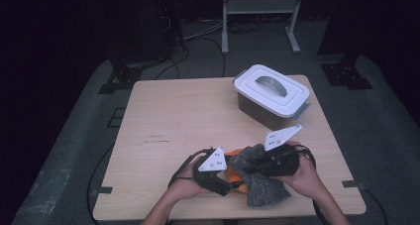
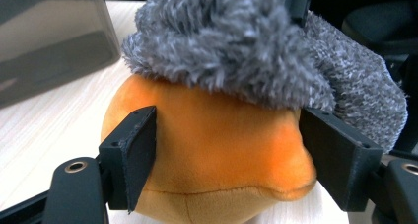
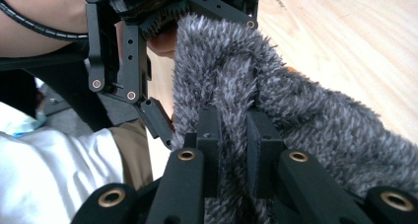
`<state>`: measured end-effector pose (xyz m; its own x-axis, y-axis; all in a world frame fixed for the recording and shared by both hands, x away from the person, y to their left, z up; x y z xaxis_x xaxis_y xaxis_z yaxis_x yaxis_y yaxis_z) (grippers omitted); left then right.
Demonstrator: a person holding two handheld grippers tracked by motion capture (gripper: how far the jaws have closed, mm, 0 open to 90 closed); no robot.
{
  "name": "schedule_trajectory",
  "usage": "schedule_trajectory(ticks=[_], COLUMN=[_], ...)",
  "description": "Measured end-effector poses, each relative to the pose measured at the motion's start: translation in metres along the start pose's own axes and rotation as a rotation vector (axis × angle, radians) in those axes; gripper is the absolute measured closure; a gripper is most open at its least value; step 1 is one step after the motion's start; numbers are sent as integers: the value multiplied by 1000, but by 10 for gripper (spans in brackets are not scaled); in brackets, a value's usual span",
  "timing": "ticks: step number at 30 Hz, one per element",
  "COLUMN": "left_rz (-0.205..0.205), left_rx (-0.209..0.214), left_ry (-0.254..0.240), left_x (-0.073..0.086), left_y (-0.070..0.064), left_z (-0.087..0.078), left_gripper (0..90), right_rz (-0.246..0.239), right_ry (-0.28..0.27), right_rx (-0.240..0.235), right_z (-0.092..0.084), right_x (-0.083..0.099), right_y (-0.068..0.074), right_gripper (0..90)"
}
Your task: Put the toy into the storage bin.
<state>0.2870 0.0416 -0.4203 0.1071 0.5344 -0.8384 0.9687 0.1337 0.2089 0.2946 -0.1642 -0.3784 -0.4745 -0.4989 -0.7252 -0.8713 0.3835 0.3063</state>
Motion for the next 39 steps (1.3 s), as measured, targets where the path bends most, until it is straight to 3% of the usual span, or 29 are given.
schedule_trajectory(ticks=[4, 7, 11, 16, 19, 23, 26, 28, 30, 34, 39], left_rz=[-8, -27, -67, -139, -160, -110, -60, -11, 29, 29, -25], left_rx=[6, 18, 27, 40, 44, 32, 44, 61, 62, 70, 89], left_ry=[3, 3, 8, 22, 35, 16, 3, 8, 28, 59, 65], left_x=[3, 6, 7, 8, 10, 9, 6, 2, 0, 5, 17], left_y=[3, 4, 9, 15, 16, 11, 7, 2, -2, 1, 10], left_z=[-1, -3, -4, -5, -5, -6, -5, -3, -3, -6, -13], left_gripper=[245, 245, 220, 139, 158, 281, 306, 305, 295, 298, 292], right_rz=[21, 83, 145, 139, 114, 85, 57, 53, 42, 46, 82], right_ry=[-2, -34, -34, -2, 35, 65, 33, -15, -28, -10, 20], right_rx=[21, 32, 8, -23, -39, -30, -5, -21, -19, -8, 7], right_z=[-7, -12, -11, -3, 4, 5, -2, -6, -5, -1, 0], right_x=[5, 11, 20, 21, 20, 17, 12, 6, 2, 5, 18], right_y=[-11, -25, -40, -34, -27, -20, -15, -10, -9, -11, -23], right_gripper=[782, 779, 778, 778, 779, 781, 781, 780, 779, 778, 778])
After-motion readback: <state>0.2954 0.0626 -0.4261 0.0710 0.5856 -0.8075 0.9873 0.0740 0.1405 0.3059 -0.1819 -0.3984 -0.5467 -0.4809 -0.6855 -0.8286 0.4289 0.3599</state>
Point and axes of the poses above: each handheld gripper's, and its own axes: z roughly forward along the jaws, x roughly out of its underside, y roughly to its left, the point moved 2 cm from there along z, roughly forward along the jaws, and after that the axes turned 9 degrees about z, right-handed, at the moved point
